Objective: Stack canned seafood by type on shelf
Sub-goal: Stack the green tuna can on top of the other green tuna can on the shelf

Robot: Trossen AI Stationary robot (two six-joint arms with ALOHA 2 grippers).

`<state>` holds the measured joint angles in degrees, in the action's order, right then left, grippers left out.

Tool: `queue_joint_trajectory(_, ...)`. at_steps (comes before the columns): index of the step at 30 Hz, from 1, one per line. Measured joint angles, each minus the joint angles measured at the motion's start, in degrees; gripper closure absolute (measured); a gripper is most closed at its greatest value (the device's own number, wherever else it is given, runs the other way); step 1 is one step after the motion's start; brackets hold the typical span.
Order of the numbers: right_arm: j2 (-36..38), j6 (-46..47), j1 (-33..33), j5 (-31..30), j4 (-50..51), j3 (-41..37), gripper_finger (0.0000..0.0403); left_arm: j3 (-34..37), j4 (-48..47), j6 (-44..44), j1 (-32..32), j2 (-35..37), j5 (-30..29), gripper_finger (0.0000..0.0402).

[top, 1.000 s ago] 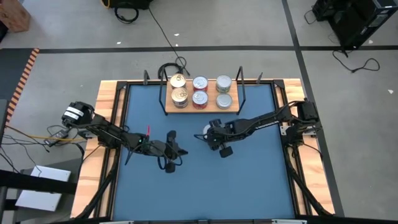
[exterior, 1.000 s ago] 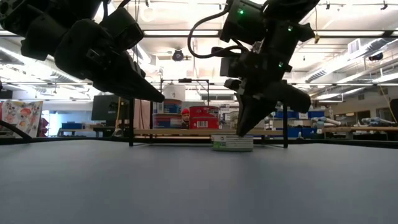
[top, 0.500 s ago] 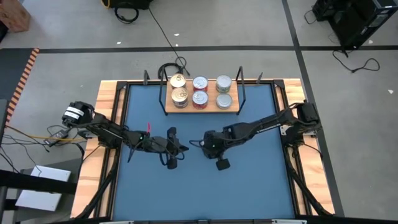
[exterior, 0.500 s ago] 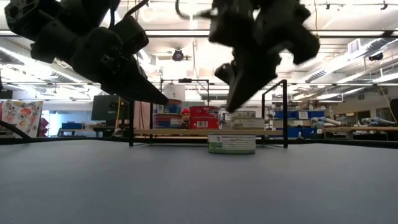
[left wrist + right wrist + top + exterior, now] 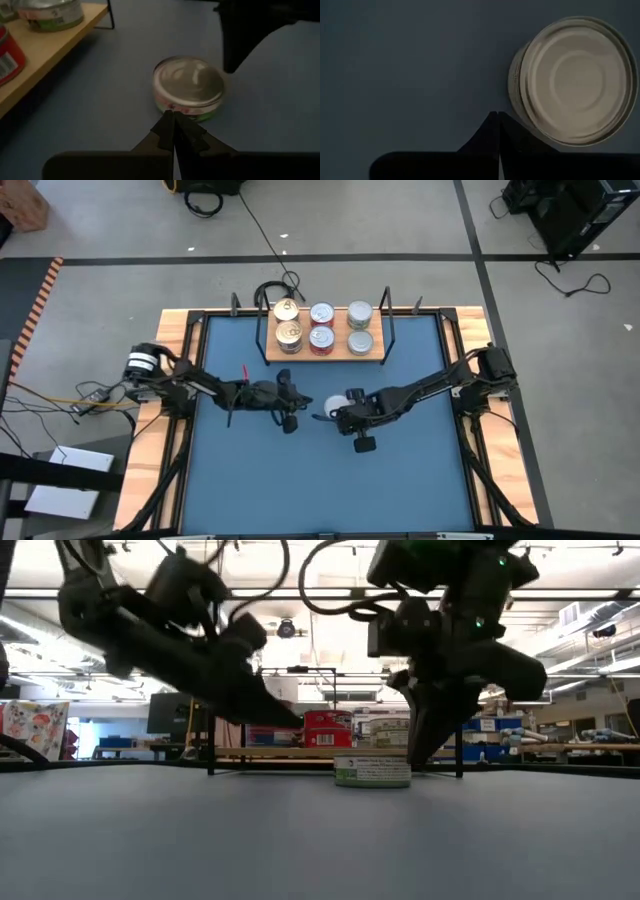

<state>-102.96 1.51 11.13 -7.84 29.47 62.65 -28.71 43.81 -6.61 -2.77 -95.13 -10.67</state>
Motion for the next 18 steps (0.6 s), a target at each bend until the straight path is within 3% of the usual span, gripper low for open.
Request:
queue_joint_trajectory(6, 0.0, -0.5, -1.3, 0.1, -6.8, -3.1, 0.0399, -0.8, 4.6, 0.0, 4.1, -5.9, 1.1, 0.0392)
queue_joint_trajectory(14, 0.0, -0.9, -2.2, 0.4, -10.2, -3.7, 0.0398, -8.1, 4.5, 3.5, 6.7, -13.6, 2.9, 0.0392)
queue_joint_trajectory(18, 0.0, -1.6, -2.4, 0.5, -11.0, -3.7, 0.0398, -10.4, 4.7, 3.6, 7.2, -15.6, 6.5, 0.0392)
